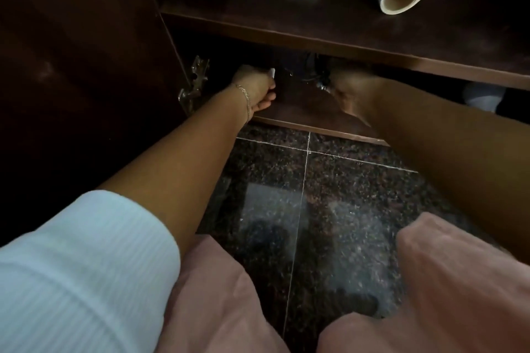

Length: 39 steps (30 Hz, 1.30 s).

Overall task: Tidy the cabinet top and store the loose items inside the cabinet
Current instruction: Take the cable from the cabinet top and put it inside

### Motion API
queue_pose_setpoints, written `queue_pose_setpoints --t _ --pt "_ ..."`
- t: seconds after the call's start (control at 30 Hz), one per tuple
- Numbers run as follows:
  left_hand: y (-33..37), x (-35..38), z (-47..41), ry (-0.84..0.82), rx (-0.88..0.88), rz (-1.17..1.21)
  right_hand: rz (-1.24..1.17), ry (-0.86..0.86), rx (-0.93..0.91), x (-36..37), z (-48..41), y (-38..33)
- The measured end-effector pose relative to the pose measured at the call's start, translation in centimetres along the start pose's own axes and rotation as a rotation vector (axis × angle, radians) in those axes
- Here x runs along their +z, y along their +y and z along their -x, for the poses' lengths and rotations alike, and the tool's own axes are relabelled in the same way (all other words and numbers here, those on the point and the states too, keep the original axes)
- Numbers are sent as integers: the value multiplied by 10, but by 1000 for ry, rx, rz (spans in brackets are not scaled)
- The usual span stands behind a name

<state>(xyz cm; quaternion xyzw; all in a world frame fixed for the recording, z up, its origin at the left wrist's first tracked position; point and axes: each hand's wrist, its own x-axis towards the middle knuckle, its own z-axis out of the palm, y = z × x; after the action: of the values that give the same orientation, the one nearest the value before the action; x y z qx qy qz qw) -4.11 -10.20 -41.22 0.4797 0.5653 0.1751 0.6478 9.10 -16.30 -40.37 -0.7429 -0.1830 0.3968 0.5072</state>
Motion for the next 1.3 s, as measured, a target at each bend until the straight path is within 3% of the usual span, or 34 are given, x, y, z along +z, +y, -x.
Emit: queue_pose_setpoints --t 0.17,0.47,0.63,0.83,0.93,1.17,1.3 --pt "-2 7 -13 30 81 1 339 86 -65 -3 -8 6" --pt "-19 7 -20 43 209 -68 737 72 -244 -5 -14 19" --pt "-20 6 -11 26 230 -73 812 88 -348 -7 -8 23" --pt "-24 4 -12 57 237 -141 880 -12 -394 -16 0 24" --pt "-25 1 -11 69 223 -177 802 -30 -328 -22 7 28" --pt "-22 5 3 55 196 -281 728 -34 -392 -40 33 34" --pt "-20 9 35 38 311 -254 644 -63 -393 -53 58 34"
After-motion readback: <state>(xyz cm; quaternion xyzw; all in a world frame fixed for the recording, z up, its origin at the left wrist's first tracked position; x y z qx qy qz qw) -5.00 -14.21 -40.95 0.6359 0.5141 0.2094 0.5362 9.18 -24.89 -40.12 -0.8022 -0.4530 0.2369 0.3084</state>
